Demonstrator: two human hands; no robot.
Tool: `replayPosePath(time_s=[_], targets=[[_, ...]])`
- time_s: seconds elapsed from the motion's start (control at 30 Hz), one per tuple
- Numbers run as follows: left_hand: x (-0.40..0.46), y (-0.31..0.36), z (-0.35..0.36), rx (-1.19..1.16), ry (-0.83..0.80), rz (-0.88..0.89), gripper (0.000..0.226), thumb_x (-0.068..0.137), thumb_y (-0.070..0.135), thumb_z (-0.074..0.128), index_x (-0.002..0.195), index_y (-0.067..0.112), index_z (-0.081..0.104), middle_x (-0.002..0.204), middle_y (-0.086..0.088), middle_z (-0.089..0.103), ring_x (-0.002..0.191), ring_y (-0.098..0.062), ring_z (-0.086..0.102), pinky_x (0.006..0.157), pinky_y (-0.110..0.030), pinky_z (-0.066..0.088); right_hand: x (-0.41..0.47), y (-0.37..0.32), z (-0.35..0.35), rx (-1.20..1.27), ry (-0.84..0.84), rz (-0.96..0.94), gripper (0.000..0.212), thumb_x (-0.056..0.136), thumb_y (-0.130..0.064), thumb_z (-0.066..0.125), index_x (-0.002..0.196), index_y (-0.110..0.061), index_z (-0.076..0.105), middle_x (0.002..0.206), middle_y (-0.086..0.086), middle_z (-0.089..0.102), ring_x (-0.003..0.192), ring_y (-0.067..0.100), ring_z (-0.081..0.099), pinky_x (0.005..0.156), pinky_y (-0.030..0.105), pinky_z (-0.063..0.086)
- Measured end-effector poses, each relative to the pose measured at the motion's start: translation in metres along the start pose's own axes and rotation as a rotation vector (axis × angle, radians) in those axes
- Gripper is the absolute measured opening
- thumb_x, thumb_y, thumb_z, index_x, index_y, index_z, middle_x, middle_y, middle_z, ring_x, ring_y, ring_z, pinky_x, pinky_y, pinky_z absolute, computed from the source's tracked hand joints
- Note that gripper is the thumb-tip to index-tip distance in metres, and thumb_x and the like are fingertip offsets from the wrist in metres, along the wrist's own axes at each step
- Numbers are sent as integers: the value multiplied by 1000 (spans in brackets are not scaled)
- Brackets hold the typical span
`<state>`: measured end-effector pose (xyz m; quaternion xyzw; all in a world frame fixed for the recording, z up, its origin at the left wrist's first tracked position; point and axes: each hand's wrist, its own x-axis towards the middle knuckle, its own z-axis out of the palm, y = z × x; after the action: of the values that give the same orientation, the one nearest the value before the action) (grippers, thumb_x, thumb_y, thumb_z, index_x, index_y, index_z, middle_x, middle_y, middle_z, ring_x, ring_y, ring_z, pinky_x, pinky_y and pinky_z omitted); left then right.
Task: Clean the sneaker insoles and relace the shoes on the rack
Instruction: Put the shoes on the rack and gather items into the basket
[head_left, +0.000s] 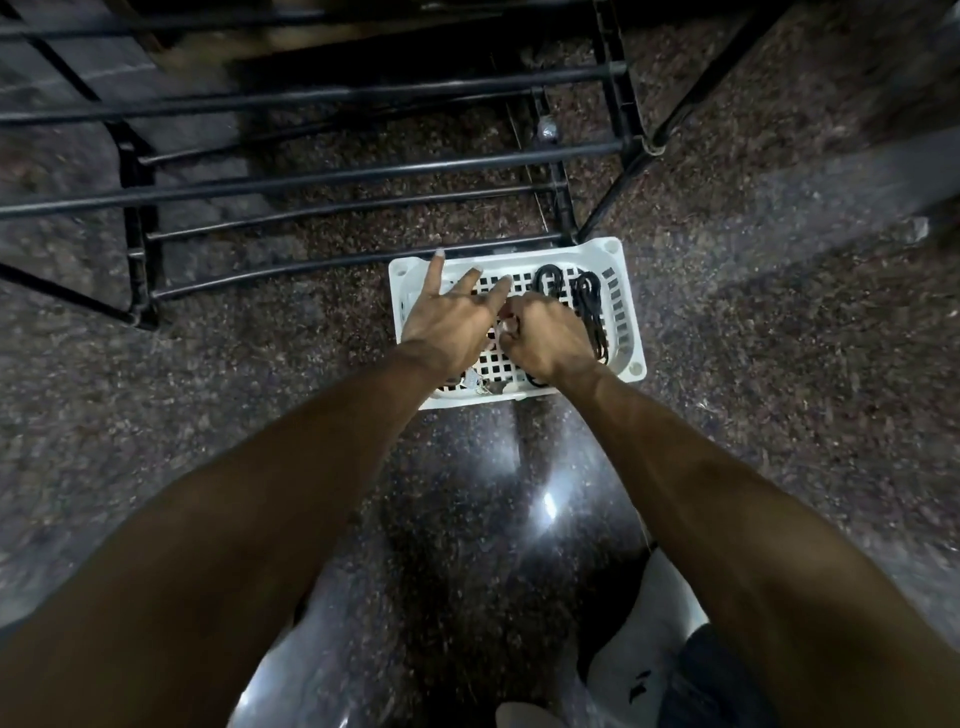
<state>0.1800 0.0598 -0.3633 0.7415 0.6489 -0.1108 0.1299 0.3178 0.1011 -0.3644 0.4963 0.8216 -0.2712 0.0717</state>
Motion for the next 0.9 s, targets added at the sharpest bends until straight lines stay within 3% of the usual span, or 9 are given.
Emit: replayPosePath(time_s=[0.23,0.33,0.4,0.5,0.57,0.63,0.7,0.77,0.9], targets=[[1,-1,3,6,-1,-20,78,94,37,53,153,15,7,152,-3,40,150,-22,7,116,-56,-12,-16,11,10,173,127,42,36,86,-17,59,120,-23,54,105,0,60,81,19,60,66,26,48],[-4,-5,4,-23,17,-66,75,95,39,51,154,19,9,156,-1,30,150,-21,1,117,-54,-10,-42,17,22,326,330,153,17,86,-12,57,101,-18,59,90,1,63,71,17,55,58,19,38],[-13,-6,6,-138,56,-103,73,95,40,52,153,20,13,158,1,25,150,-20,-1,119,-50,-8,-65,20,41,452,413,274,6,87,-14,55,91,-17,56,80,1,64,67,19,58,58,23,44],[-35,-3,18,-393,250,-180,69,90,39,56,150,19,28,153,-3,33,148,-22,13,120,-50,4,-95,23,68,532,438,501,5,84,-30,49,86,-26,51,77,4,67,71,28,63,69,39,54],[-52,1,31,-541,455,-326,65,84,38,55,144,15,41,145,-9,43,140,-28,31,115,-54,22,-104,24,80,548,361,582,10,81,-27,57,91,-27,57,86,4,70,81,29,65,74,36,53],[-66,5,41,-685,570,-579,65,82,39,53,141,14,44,139,-12,48,131,-31,42,109,-51,31,-106,20,87,527,269,576,23,81,-25,63,104,-27,60,98,3,70,91,28,64,79,35,52],[-75,9,48,-852,548,-842,61,87,36,57,142,14,42,135,-13,51,124,-33,48,105,-49,37,-100,13,92,507,230,591,29,82,-29,66,111,-26,58,104,1,67,95,26,63,82,37,52],[-80,11,55,-1007,441,-959,57,91,38,56,142,15,44,126,-12,61,115,-35,57,99,-50,44,-90,5,94,540,234,666,26,83,-30,69,105,-22,58,100,2,66,93,25,62,80,35,50],[-85,12,60,-1063,293,-830,45,94,37,55,134,18,51,115,-14,68,101,-36,64,87,-48,52,-73,-10,98,575,279,794,30,83,-32,71,101,-13,57,100,9,67,97,30,64,83,37,49]])
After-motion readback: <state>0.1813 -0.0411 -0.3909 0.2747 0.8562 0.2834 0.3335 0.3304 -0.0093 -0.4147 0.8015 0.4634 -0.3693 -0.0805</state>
